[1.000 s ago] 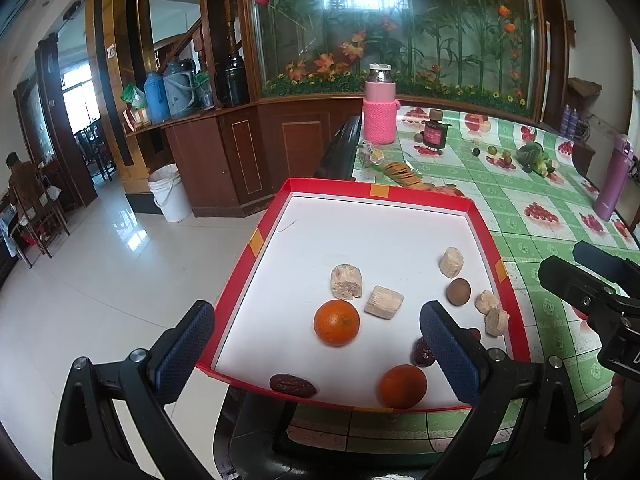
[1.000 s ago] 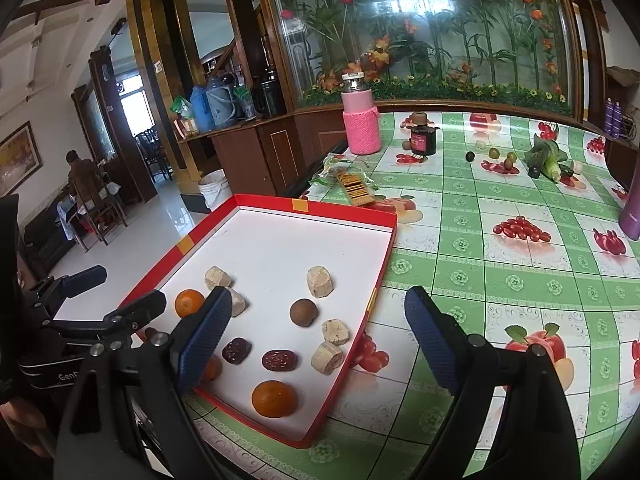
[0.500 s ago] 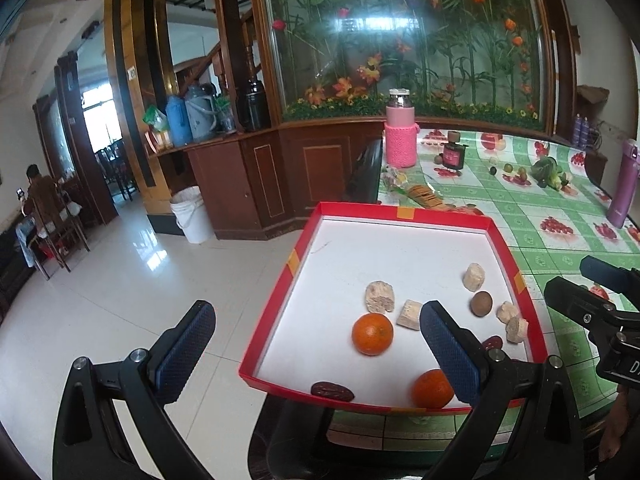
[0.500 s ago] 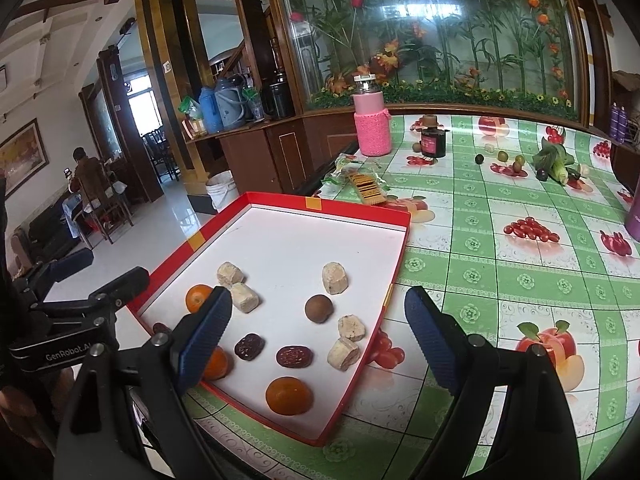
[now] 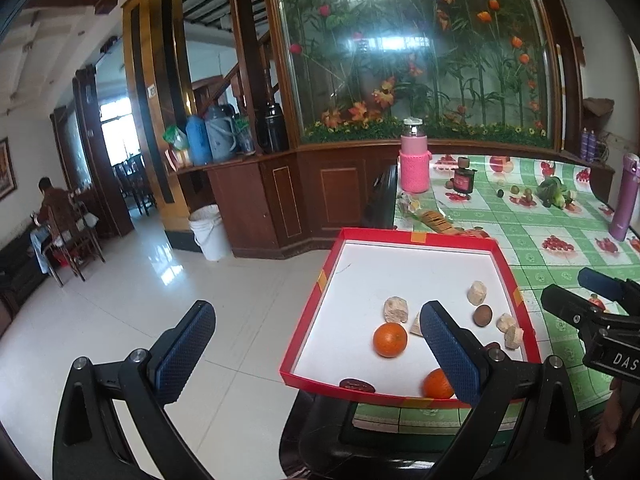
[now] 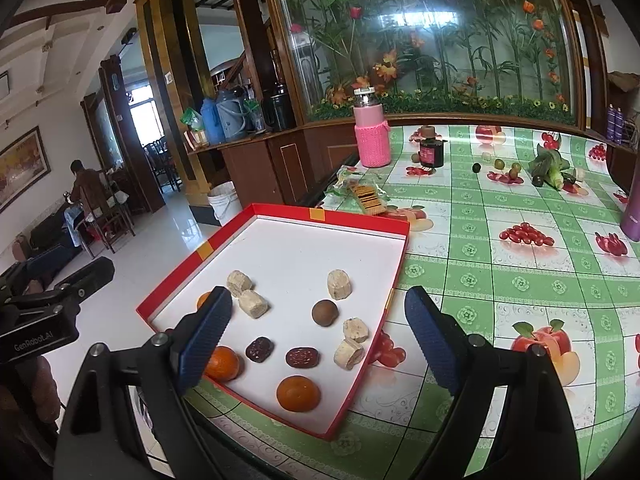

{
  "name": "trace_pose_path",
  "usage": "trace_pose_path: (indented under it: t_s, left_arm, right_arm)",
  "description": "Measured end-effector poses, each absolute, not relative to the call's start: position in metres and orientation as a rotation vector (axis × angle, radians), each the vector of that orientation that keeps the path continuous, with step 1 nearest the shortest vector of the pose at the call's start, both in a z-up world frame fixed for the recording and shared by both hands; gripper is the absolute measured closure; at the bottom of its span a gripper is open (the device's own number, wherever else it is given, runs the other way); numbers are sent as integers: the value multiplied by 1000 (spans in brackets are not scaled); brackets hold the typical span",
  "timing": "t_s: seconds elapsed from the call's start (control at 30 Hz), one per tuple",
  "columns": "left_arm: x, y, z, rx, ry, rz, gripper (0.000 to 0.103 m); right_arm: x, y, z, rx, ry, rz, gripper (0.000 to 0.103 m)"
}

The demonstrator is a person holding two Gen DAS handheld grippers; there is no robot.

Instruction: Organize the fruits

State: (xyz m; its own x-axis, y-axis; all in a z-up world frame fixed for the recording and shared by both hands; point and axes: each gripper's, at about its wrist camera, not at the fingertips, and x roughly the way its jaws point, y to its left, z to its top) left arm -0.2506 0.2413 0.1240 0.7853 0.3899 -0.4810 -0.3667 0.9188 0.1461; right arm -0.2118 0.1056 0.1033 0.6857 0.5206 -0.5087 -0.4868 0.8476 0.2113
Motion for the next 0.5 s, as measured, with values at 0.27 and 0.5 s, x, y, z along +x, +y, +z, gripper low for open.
trace_pose_path:
  t_s: [0.27,0.5]
  left_arm:
    - [-255,243,129,15,516,411,1]
    - [-253,243,130,19,506,409,1]
  right_arm:
    - [-222,108,108,50,574,576,14]
    - [-223,112,108,46,571,583,14]
